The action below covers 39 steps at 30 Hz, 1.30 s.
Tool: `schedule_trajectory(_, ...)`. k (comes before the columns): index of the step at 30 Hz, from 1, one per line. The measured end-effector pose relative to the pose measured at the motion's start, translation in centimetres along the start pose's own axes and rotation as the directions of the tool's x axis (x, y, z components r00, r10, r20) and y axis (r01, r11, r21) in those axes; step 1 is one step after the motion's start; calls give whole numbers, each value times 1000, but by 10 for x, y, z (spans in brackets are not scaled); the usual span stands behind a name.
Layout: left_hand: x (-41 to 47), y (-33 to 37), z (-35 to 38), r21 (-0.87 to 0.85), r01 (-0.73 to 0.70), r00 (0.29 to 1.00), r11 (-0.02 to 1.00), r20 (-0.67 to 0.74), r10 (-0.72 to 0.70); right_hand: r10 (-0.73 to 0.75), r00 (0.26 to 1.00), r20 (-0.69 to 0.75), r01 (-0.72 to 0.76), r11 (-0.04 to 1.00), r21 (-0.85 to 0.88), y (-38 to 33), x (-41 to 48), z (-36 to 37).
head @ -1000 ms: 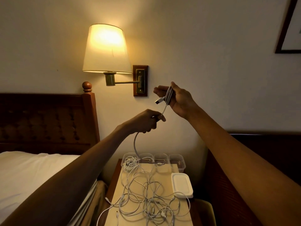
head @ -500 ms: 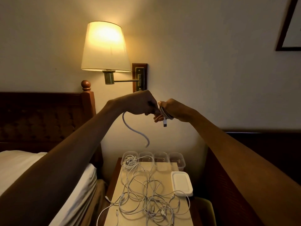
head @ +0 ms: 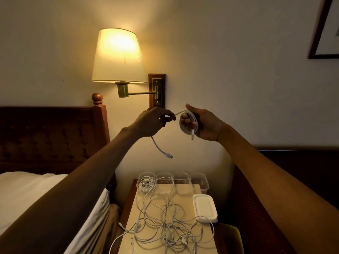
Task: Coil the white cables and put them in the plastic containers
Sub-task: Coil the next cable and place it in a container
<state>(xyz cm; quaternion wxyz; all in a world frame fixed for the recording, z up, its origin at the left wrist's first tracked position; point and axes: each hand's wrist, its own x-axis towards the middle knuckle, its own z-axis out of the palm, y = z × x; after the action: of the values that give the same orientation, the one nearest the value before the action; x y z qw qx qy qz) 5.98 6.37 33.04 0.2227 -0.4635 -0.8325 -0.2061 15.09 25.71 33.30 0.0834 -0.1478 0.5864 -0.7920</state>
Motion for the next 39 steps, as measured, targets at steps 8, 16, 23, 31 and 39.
schedule_trajectory(8,-9,21,40,-98,120,956,988,281,-88,-211,924,-319,277,944,179,-4,14,-3)
schedule_trajectory(16,11,60,8,10,20,900,1000,436,-23,-371,826,-426,118,851,-512,8,21,-1)
schedule_trajectory(23,22,32,-35,106,-51,940,993,340,12,-84,941,-328,-137,792,-595,11,15,-6)
schedule_trajectory(31,16,11,-28,51,-131,991,990,14,131,131,976,-175,-192,898,-397,13,8,-7)
schedule_trajectory(39,9,13,-1,420,-201,891,885,-297,344,196,966,-166,-231,946,-227,8,2,-11)
